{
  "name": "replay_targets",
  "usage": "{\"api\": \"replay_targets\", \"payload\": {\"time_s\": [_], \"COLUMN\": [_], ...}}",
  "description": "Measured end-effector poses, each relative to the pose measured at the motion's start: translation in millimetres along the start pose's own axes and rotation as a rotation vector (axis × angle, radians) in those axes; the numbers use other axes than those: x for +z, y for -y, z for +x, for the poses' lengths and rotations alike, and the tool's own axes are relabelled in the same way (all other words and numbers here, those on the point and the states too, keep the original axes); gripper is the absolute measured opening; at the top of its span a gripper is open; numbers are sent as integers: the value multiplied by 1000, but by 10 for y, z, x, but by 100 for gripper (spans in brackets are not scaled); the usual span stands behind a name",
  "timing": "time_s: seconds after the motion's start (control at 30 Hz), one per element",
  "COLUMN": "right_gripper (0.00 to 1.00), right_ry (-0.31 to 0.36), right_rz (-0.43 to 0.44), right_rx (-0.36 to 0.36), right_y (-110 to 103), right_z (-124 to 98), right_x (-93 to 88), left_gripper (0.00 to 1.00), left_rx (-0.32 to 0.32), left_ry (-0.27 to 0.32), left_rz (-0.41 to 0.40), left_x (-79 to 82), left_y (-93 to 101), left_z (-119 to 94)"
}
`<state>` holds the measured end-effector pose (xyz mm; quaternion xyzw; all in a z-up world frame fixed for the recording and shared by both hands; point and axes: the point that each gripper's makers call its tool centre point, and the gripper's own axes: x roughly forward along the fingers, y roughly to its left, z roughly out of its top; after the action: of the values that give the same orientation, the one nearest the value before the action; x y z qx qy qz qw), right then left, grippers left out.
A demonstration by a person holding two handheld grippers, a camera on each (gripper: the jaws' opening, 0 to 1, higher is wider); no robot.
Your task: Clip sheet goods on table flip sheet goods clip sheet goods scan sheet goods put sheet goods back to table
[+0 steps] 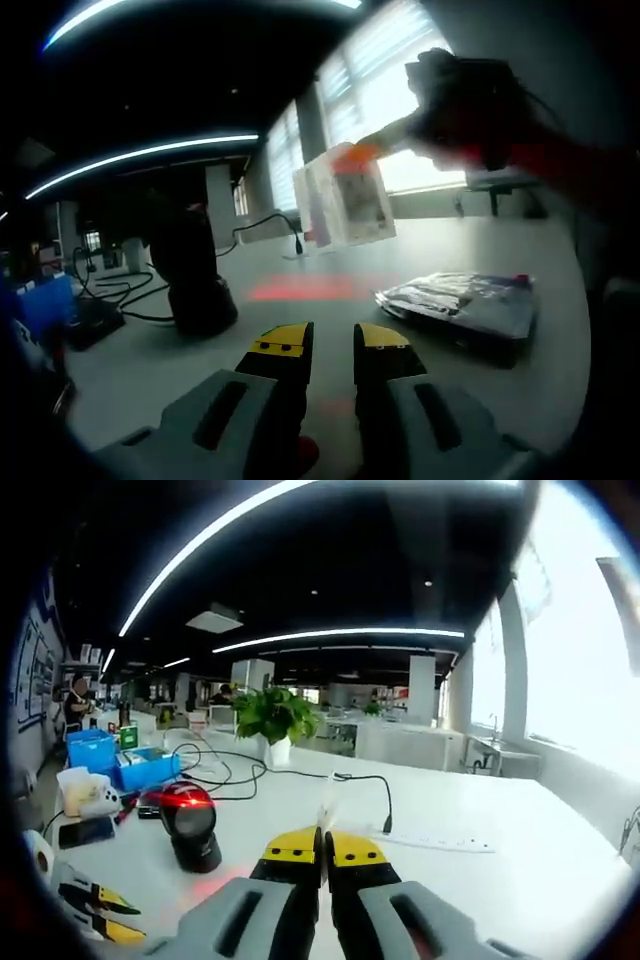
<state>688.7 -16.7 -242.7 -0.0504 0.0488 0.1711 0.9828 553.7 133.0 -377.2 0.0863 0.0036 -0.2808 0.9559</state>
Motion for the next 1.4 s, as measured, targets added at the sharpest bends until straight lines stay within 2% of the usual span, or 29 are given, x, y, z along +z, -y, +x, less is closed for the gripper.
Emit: {"api": "replay_targets", "payload": {"time_s": [0.27,0.47,0.7,1.03,1.4], "right_gripper": [0,0,0,0,0], "right_ry": [26,14,8,19,29], "right_rz": [24,62,67,113,94], "right_rx": [-36,-55,-59,-76,-55], "right_y": [-121,-229,-342,-419,-458], "right_z": [115,234,299,392,400], "right_x": [29,-64,-118,-144,-112], "left_gripper": [9,9,9,9,9], "left_rx": [4,2,4,7,9], "left_ry": [-1,-1,-2,-4,-6], "left_rz": [1,9,16,15,20], "left_x": [-3,-4,-8,-9,-10], "left_y": [-11,-2,4,2,6], "left_z": [7,12,5,-9,-17]}}
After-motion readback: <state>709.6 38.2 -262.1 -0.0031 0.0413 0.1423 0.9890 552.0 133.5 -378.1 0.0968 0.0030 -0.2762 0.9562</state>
